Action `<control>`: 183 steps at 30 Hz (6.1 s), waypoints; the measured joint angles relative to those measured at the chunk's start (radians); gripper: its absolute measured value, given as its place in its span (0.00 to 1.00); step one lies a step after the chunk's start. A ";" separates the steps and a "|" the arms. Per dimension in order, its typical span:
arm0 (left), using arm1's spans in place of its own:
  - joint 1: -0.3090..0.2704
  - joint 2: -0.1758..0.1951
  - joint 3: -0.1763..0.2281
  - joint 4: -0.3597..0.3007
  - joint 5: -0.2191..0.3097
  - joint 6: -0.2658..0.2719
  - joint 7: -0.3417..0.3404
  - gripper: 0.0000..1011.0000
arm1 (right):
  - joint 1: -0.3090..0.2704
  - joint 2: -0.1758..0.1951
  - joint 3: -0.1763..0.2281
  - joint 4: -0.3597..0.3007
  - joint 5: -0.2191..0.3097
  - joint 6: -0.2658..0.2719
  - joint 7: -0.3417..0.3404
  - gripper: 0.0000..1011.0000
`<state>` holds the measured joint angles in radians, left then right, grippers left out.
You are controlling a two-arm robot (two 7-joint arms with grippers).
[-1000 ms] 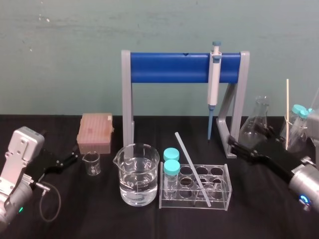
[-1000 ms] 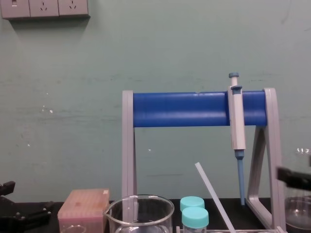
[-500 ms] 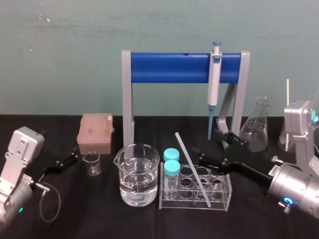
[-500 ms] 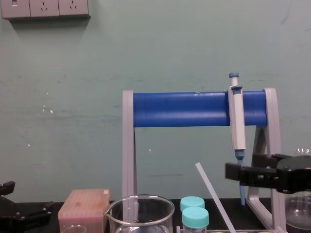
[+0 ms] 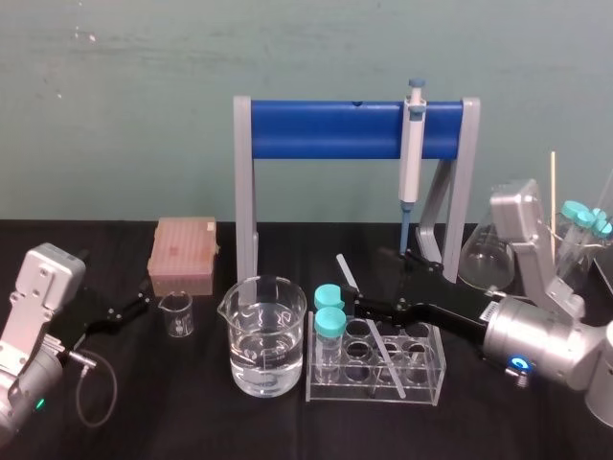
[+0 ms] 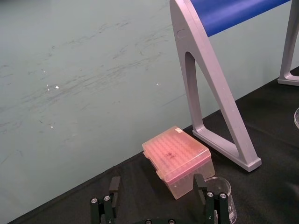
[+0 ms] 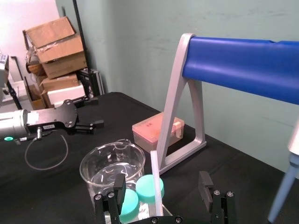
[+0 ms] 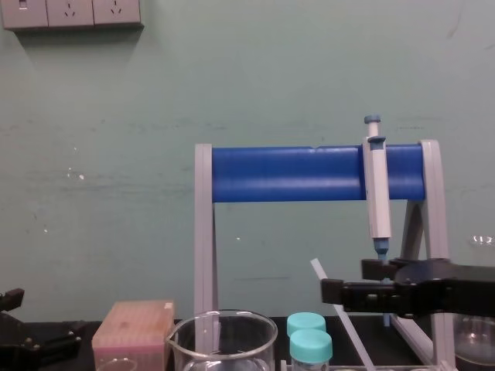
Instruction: Pick up the stirring rod with one hand, then place it down.
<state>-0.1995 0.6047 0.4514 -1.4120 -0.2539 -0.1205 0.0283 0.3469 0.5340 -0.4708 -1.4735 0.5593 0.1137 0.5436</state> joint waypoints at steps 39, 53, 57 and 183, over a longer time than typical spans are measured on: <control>0.000 0.000 0.000 0.000 0.000 0.000 0.000 0.99 | 0.137 -0.085 -0.079 0.178 -0.042 -0.013 0.084 0.74; 0.000 0.000 0.000 0.000 0.000 0.000 0.000 0.99 | 0.136 -0.085 -0.078 0.177 -0.040 -0.012 0.082 0.30; 0.000 0.000 0.000 0.000 0.000 0.000 0.000 0.99 | 0.136 -0.085 -0.078 0.177 -0.040 -0.012 0.082 0.17; 0.000 0.000 0.000 0.000 0.000 0.000 0.000 0.99 | -0.082 -0.068 0.223 -0.086 0.085 -0.341 0.047 0.07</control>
<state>-0.1995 0.6047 0.4514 -1.4120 -0.2539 -0.1205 0.0282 0.2652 0.4657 -0.2477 -1.5600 0.6447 -0.2274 0.5905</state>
